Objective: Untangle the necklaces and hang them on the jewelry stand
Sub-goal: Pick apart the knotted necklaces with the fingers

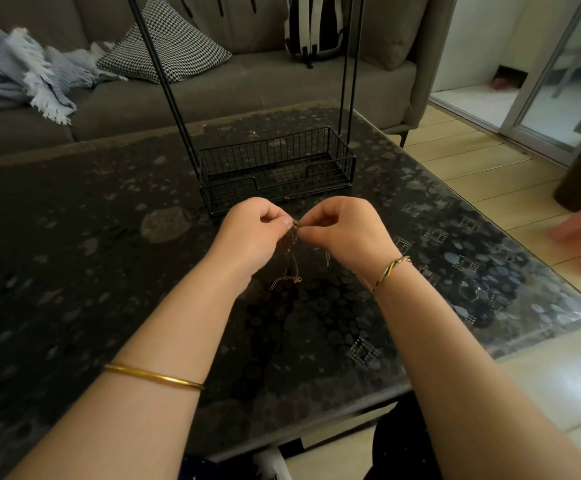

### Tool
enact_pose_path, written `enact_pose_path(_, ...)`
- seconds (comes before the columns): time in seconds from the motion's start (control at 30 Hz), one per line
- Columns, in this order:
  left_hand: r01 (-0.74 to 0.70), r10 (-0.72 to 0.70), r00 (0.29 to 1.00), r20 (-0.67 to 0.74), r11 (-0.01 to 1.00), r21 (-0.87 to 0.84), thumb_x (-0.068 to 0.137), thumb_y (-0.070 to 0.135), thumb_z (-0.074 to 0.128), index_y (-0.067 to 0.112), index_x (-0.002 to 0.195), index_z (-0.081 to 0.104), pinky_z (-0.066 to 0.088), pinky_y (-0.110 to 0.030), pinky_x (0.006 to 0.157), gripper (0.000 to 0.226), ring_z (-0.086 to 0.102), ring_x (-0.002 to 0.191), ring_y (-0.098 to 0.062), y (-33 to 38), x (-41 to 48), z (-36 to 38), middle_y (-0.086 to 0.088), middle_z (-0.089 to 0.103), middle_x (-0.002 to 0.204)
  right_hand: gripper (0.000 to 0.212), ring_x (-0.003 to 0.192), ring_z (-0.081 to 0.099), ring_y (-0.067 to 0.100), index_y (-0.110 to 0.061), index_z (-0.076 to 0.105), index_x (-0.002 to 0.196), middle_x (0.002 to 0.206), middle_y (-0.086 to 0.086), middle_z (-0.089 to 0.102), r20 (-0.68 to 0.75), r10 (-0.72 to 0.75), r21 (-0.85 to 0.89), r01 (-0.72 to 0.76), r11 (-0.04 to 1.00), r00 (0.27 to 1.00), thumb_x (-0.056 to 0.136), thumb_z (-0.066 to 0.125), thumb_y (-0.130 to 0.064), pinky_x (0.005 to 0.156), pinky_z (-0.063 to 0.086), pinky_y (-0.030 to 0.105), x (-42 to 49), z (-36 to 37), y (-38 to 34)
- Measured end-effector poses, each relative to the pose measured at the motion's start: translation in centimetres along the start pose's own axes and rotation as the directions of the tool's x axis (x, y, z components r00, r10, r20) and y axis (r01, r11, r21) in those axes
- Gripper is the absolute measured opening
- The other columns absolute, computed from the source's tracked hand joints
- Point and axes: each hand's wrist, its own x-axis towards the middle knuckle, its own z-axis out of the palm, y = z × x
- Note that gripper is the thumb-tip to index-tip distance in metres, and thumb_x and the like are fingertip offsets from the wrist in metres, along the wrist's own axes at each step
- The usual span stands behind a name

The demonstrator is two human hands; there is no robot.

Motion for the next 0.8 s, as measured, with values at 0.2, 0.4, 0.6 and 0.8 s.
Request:
enact_pose_path(0.2,0.05,-0.05,0.999,0.019,0.999,0.01,0.096,0.018,0.056,0.017,0.091,0.062,0.052,-0.041,0.092,0.008,0.06,0.095,-0.014,0.07,0.19,-0.16,0.002,0.063,0.096,0.003,0.065,0.052,0.005,-0.013,0.069,0.08,0.071,-0.006,0.06,-0.037,-0.016,-0.012,0.015,1.0,0.999,0.083,0.069,-0.014,0.065,0.046,0.021,-0.05,-0.31,-0.14)
enact_pose_path(0.4,0.082,-0.088,0.991,0.104,0.995,0.052,0.099,0.025,0.051,0.02,0.087,0.059,0.049,-0.045,0.096,0.015,0.059,0.101,-0.019,0.2,0.33,-0.04,0.0,0.063,0.098,0.005,0.074,0.057,0.011,-0.014,0.066,0.081,0.079,-0.004,0.062,-0.094,-0.003,0.015,0.004,1.0,0.996,0.085,0.066,-0.013,0.073,0.05,0.027,-0.01,-0.14,-0.19)
enact_pose_path(0.6,0.089,-0.092,0.991,0.096,0.995,0.034,0.099,0.026,0.05,0.015,0.089,0.061,0.049,-0.047,0.096,0.019,0.059,0.099,-0.019,0.1,0.39,0.01,0.0,0.063,0.095,0.004,0.067,0.052,0.007,-0.014,0.064,0.084,0.077,-0.006,0.058,-0.081,0.002,0.002,-0.002,1.0,0.997,0.086,0.064,-0.011,0.068,0.049,0.027,0.07,-0.03,-0.01)
enact_pose_path(0.8,0.112,-0.112,0.991,0.072,0.994,0.007,0.099,0.028,0.05,0.019,0.089,0.061,0.049,-0.046,0.097,0.017,0.062,0.1,-0.021,0.03,0.41,-0.21,-0.004,0.067,0.101,0.005,0.067,0.056,0.007,-0.014,0.07,0.082,0.076,-0.004,0.064,-0.031,-0.004,0.027,0.005,1.0,1.0,0.083,0.067,-0.011,0.067,0.05,0.024,-0.24,-0.35,-0.46)
